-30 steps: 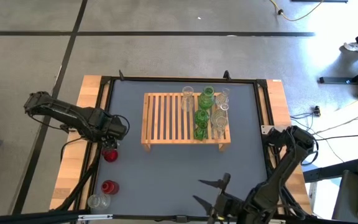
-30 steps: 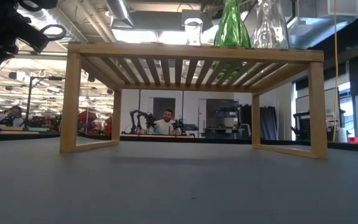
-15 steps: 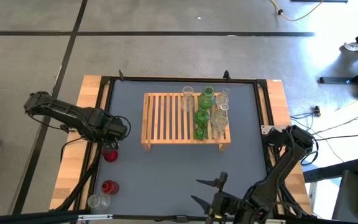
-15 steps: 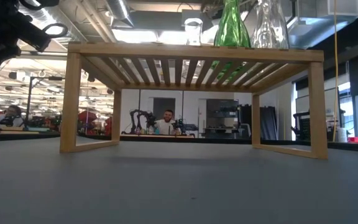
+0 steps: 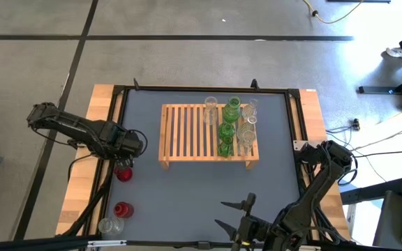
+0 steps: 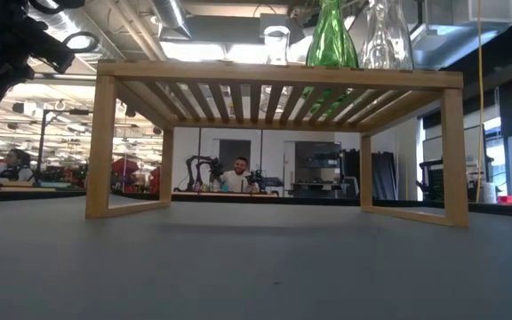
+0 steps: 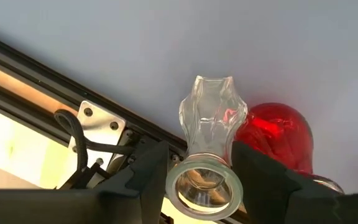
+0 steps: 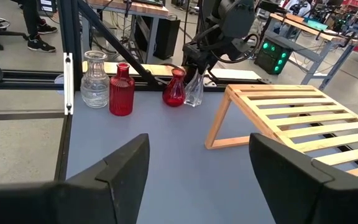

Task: Sort vases onto shelf
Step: Put the transparent bottle on the shelf

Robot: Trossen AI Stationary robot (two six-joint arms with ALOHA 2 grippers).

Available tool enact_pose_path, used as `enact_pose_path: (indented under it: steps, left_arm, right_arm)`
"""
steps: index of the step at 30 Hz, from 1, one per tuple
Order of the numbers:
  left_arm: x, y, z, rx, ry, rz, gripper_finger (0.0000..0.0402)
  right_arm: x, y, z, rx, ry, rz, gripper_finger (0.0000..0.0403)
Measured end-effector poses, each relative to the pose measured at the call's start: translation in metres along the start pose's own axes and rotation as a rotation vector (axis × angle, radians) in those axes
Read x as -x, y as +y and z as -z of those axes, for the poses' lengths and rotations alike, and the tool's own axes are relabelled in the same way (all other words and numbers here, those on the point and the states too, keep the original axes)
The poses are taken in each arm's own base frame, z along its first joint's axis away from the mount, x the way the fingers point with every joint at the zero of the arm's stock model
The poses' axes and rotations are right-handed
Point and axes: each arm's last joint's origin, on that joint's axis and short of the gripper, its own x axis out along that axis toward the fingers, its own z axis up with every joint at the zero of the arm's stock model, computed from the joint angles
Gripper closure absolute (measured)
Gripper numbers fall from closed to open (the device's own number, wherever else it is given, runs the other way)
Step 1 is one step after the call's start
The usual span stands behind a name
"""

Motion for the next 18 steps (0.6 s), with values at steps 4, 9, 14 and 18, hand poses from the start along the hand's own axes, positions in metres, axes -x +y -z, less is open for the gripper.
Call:
enact_pose_path:
  steps: [4,9,14,18]
  left_arm:
    - [0.000,-0.001,-0.001,0.004,-0.005,0.016,0.0234]
    - [0.000,-0.002,-0.001,0.016,-0.004,0.024,0.0204]
    - [0.009,0.002,0.001,0.019,0.011,0.000,0.0148]
    - [0.012,0.002,0.002,0.021,0.018,-0.001,0.0123]
  right_arm:
    - [0.000,0.000,0.000,0.000,0.000,0.000,0.0139]
    - [0.000,0.000,0.000,0.000,0.000,0.001,0.0139]
    - [0.000,0.000,0.000,0.000,0.000,0.001,0.0139]
    - [0.000,0.000,0.000,0.000,0.000,0.001,0.0139]
